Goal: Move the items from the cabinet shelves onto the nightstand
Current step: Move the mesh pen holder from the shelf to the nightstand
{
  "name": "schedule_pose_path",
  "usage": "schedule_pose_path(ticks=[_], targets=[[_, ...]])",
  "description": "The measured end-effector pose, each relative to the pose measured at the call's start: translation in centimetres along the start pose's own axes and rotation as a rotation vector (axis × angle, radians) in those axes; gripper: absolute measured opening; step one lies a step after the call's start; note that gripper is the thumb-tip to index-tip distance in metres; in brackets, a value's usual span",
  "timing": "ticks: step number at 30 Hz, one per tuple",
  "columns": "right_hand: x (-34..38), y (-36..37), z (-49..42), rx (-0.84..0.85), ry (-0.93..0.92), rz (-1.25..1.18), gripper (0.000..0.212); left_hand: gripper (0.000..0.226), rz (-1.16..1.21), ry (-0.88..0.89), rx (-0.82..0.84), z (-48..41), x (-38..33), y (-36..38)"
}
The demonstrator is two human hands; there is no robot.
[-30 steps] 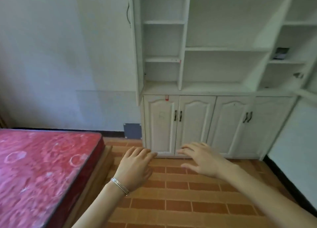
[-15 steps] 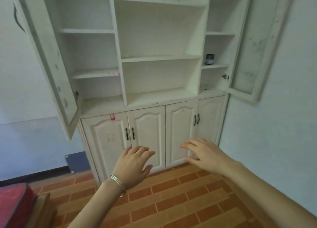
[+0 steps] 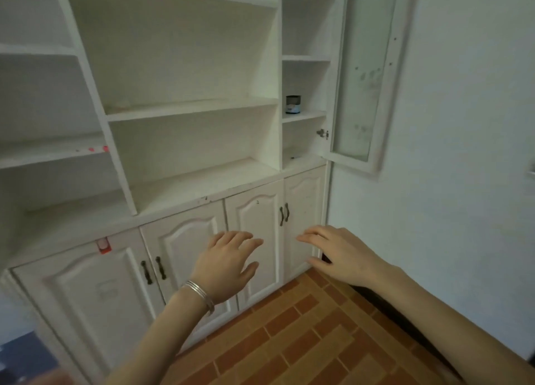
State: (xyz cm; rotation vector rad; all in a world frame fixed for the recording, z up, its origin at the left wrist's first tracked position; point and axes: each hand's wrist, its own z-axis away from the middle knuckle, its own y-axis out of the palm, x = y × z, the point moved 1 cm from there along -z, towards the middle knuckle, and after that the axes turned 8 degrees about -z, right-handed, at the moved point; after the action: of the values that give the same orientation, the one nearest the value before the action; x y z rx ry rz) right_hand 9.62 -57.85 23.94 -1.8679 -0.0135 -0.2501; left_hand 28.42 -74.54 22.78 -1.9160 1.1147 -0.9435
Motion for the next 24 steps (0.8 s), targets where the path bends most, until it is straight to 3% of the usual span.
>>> schedule_pose_path(ticks=[9, 17, 24], targets=[[-15.1, 1.8, -4.0, 0.062, 0.076, 0.041, 0.049, 0.043, 0.045, 0.079, 0.013, -12.6, -2.9, 10.6], [-29.5, -1.8, -11.0, 0.026, -0.003, 0.109, 0.048, 0.045, 0.084, 0.033, -0.058, -27.9, -5.0, 14.0], [-37.0, -1.0, -14.2, -0.039, -0.076, 0.135, 0.044, 0.042, 0.101, 0.052, -0.036, -35.8, -5.8, 19.6]])
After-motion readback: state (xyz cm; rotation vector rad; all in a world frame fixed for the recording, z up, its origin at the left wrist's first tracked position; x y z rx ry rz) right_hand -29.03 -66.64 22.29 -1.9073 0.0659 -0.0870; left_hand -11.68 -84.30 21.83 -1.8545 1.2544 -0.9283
